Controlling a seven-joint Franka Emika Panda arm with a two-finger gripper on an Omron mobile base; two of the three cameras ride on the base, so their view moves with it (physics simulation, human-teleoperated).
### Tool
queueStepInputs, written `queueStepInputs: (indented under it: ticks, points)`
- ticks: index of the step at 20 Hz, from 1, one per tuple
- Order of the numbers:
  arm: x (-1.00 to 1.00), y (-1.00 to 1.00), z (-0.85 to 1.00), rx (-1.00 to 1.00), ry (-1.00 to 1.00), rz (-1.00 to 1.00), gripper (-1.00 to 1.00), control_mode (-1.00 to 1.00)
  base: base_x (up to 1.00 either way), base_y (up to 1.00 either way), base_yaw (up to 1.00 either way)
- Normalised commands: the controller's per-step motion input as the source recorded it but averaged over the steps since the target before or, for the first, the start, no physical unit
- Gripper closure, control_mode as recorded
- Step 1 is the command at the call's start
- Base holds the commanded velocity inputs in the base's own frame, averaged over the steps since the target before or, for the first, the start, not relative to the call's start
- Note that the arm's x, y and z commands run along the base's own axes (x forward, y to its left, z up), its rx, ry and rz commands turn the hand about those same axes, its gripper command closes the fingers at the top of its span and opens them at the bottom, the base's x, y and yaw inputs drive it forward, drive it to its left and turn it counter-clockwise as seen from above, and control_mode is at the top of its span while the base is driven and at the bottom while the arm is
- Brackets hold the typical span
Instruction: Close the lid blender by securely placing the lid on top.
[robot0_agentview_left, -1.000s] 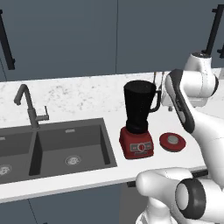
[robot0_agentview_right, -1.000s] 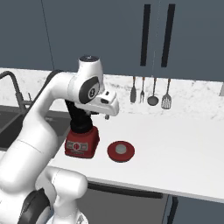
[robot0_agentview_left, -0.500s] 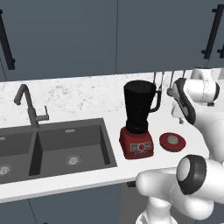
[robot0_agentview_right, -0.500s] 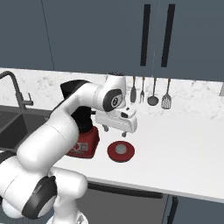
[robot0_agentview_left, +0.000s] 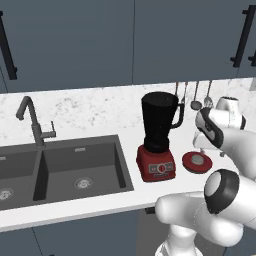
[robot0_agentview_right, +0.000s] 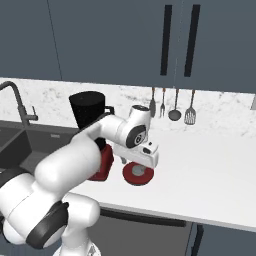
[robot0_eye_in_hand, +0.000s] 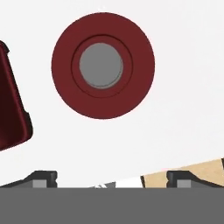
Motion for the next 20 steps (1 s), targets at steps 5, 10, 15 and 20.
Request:
queueStepInputs:
  ticks: [5,10,15,20]
  points:
    - [0.44,0.00,-0.15,0.00,-0.03,0.00,-1.00,-1.00,0.00,0.00,0.00]
    - [0.30,0.00,-0.32,0.00,0.00,0.00,-1.00,-1.00,0.00,0.00,0.00]
    - [0.32,0.00,-0.37,0.00,0.00,0.00,-1.00,-1.00,0.00,0.00,0.00]
    - [0.24,0.00,-0.27,0.00,-0.02,0.00,-1.00,-1.00,0.00,0.00,0.00]
